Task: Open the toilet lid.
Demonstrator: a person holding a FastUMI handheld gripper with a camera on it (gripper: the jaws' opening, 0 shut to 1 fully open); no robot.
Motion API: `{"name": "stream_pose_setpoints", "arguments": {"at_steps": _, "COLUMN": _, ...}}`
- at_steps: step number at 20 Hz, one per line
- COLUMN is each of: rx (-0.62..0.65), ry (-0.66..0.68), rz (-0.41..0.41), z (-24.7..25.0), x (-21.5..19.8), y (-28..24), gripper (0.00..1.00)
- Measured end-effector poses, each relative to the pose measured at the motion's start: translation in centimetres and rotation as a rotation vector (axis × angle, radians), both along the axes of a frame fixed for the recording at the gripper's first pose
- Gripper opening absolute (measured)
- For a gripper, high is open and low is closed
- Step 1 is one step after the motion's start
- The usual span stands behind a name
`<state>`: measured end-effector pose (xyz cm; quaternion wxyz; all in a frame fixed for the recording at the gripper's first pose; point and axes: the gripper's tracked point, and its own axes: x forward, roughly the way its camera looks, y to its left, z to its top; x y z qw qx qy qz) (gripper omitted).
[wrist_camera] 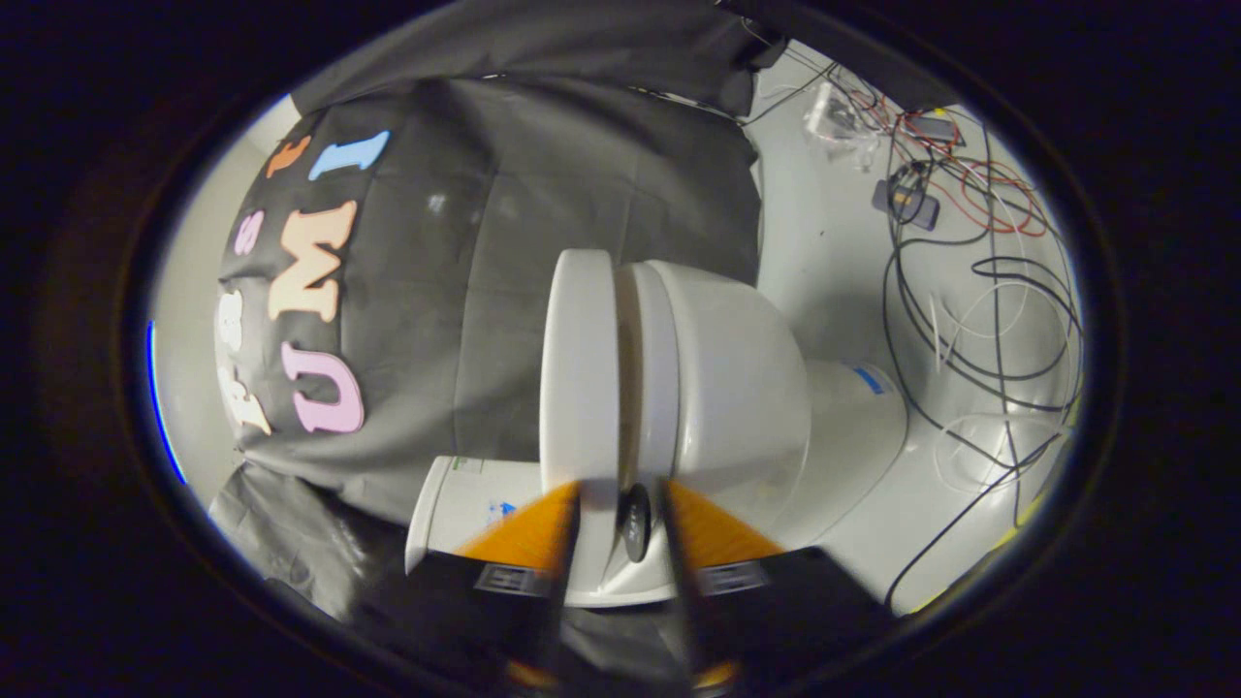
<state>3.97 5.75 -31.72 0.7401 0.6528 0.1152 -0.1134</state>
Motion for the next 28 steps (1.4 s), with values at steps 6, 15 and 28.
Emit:
{"name": "stream_pose_setpoints", "arguments": {"at_steps": 6, "rx": 0.007, "ry": 0.002, "rz": 0.048, "z": 0.0, "x": 1.2, "y": 1.2, "gripper": 0.05}}
{"name": "stream_pose_setpoints", "arguments": {"at_steps": 15, "rx": -0.043, "ry": 0.082, "rz": 0.04, "z": -0.1, "x": 1.5, "y": 0.9, "gripper": 0.07}}
{"name": "stream_pose_setpoints", "arguments": {"at_steps": 28, "rx": -0.106, "ry": 0.199, "rz": -0.002, "z": 5.0, "x": 1.9, "y": 1.5, "gripper": 0.0}}
